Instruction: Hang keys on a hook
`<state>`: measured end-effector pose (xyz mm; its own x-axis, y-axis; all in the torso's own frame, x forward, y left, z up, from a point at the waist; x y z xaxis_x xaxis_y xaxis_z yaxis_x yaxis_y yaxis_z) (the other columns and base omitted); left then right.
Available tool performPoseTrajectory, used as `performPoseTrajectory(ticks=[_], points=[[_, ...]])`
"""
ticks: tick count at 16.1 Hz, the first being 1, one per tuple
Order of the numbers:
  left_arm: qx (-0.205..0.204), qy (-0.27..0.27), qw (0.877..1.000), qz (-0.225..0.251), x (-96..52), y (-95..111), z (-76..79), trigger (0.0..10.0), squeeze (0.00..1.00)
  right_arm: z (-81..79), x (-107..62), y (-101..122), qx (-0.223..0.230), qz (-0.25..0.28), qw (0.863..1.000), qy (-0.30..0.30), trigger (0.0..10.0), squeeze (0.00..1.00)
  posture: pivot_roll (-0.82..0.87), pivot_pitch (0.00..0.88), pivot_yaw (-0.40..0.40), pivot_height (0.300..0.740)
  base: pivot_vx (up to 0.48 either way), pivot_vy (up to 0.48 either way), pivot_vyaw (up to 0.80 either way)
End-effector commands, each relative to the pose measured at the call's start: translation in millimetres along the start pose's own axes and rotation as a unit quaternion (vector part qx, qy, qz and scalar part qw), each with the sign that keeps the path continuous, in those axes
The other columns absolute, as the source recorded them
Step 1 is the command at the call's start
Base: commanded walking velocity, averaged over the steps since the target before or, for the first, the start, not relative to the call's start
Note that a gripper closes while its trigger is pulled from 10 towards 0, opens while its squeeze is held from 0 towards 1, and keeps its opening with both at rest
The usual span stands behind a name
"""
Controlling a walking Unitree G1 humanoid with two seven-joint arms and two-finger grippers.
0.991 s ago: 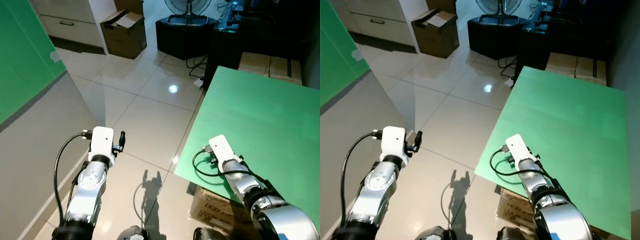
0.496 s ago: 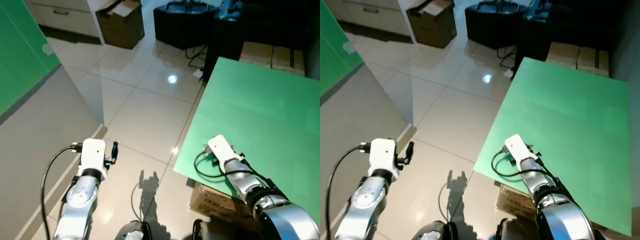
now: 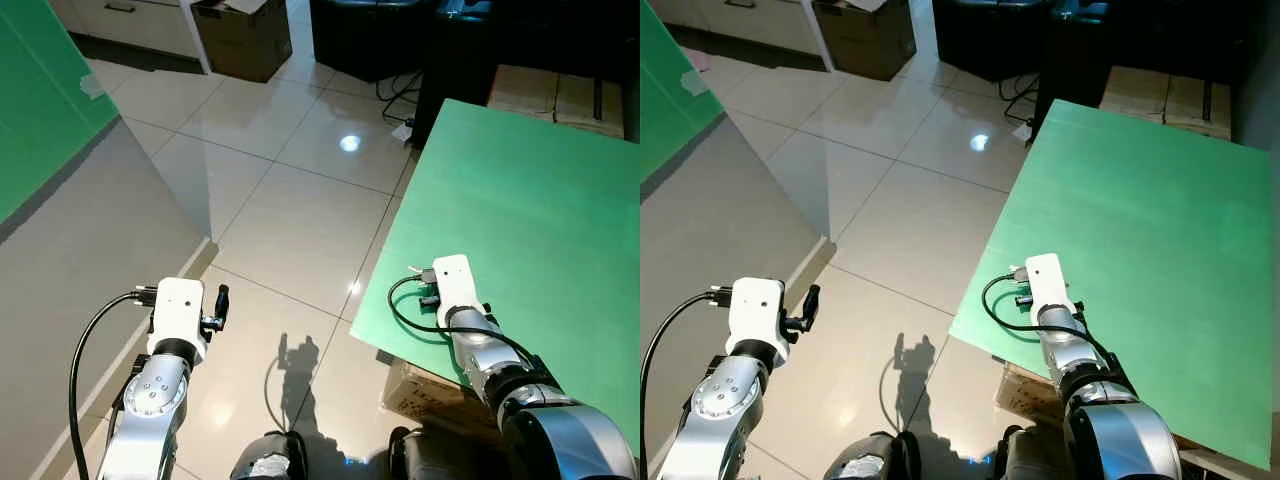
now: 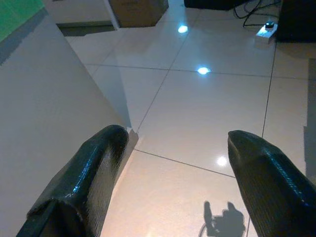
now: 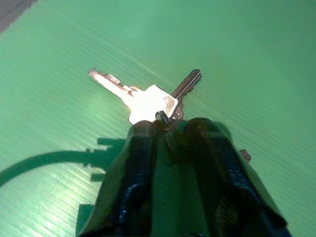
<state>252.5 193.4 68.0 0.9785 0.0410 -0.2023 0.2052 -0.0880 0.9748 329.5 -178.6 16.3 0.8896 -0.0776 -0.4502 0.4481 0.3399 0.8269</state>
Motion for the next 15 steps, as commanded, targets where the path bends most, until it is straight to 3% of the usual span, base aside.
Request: performPoseTrajectory(ticks=[1,6,15], points=[[0.008,0.004,1.000,-0.002,-1.8,1.0,-3.4,10.0,0.00,-5.5,-0.7,-1.4,0.018,-0.002,1.000,0.007,0.0,0.00,0.11,0.227,0.109,0.740,0.000,0.000,0.00],[0.005,-0.004,1.000,-0.001,3.9,2.9,1.6,10.0,0.00,-3.0,-1.4,-0.6,0.055,0.008,0.998,-0.012,0.0,0.00,0.10,0.211,0.112,0.740,0.000,0.000,0.00],[0.003,-0.022,1.000,0.014,26.8,11.5,11.1,10.0,0.00,11.0,3.8,40.1,0.059,0.088,0.993,-0.046,0.0,0.00,0.04,0.137,0.117,0.740,0.000,0.000,0.00]])
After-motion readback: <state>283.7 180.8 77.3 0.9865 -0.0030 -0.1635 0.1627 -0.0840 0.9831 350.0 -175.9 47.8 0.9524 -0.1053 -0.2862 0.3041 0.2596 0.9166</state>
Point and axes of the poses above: a point about 5 cm out from each wrist's last joint towards the gripper, its own x axis pointing out of the wrist towards the gripper, its own y axis along the axis of the wrist's last joint, z = x × y, the point moved 1 cm from there along x, pointing out of the wrist towards the gripper, and after that the axes turned 6 degrees about -x, right-handed, at the moved point
